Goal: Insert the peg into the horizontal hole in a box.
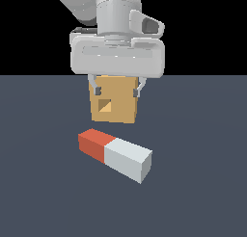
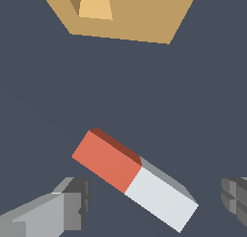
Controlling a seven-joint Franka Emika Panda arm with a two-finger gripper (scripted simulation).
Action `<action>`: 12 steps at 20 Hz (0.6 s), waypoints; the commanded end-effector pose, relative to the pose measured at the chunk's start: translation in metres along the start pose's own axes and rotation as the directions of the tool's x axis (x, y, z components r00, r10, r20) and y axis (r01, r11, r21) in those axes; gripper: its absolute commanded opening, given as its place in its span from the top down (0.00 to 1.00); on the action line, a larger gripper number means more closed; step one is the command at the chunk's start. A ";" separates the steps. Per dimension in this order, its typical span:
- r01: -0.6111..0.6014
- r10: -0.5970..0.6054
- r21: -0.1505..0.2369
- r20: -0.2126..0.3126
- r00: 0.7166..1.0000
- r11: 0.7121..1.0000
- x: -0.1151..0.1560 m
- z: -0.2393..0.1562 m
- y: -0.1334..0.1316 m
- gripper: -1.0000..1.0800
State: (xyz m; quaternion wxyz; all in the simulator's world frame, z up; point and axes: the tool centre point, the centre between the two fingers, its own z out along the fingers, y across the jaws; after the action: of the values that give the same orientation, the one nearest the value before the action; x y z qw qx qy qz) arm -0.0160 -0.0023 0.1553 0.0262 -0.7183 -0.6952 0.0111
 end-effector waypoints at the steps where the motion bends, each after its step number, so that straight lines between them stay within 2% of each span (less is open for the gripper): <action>1: 0.000 0.000 0.000 0.000 1.000 1.000 0.000 0.000 0.000 0.04; 12: 0.075 -0.075 -0.003 0.004 0.997 0.997 -0.006 0.006 -0.001 0.04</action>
State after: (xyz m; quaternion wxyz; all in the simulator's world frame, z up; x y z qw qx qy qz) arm -0.0169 -0.0068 0.1507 0.0248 -0.6979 -0.7157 0.0104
